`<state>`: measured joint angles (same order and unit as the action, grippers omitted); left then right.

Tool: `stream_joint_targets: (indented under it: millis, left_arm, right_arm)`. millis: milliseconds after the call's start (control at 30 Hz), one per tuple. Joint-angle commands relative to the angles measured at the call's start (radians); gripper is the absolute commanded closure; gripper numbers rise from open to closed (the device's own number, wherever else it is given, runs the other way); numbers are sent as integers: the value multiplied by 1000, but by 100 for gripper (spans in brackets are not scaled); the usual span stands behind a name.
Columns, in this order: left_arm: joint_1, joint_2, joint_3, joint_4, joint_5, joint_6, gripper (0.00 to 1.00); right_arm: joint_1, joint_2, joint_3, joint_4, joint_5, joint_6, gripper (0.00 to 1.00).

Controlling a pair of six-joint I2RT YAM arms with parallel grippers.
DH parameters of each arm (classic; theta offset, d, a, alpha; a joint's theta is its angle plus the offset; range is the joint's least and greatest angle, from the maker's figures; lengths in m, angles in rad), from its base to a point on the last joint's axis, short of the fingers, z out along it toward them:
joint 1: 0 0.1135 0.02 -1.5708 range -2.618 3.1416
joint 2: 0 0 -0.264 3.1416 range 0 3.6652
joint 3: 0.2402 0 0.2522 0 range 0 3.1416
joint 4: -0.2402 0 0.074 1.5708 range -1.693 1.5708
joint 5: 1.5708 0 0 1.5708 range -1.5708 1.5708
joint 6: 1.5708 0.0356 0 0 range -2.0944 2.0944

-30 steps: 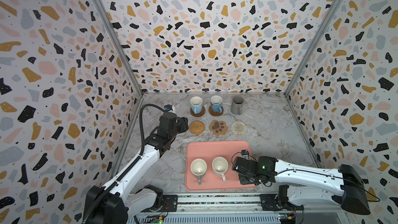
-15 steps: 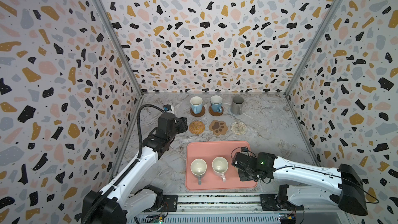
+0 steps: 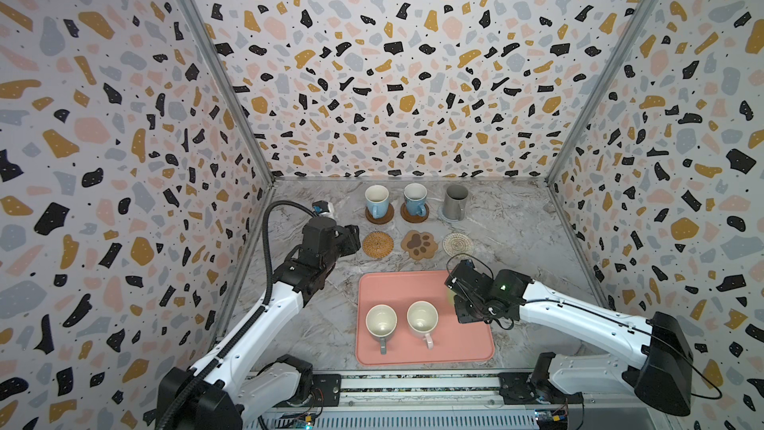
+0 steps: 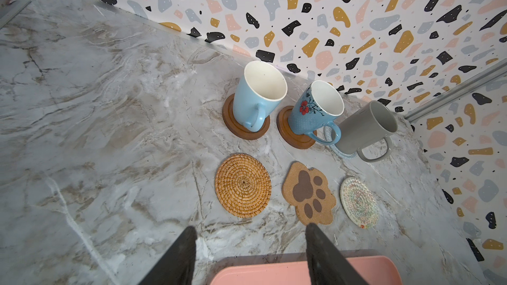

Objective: Place cups on coasters
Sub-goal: Pick up the cup from the tray, then place the cup on the coaster.

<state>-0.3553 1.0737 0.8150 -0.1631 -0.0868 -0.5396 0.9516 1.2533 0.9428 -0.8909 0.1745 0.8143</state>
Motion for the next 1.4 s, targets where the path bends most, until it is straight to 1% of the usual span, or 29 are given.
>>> stream_joint_targets:
  millis: [0,267,567,1033,1367]
  left_arm:
    - [1,-15,-4,1,-5,4,35]
    - [1,-5,-4,4,0,0,35]
    - [0,-8,-5,-3,-8,7,35]
    - [1,-23,-17,-5,-4,13,35]
    - [-1,-41,-53,7,-1,1,35]
  right_arm:
    - [-59,2,70,25,23,-116,87]
    - [-226,84,176,53,-1,-314,86]
    - [-374,184,298,77,-46,-460,86]
    - [-498,360,441,123,-79,-559,87]
    - [-512,464,517,131,-90,-583,86]
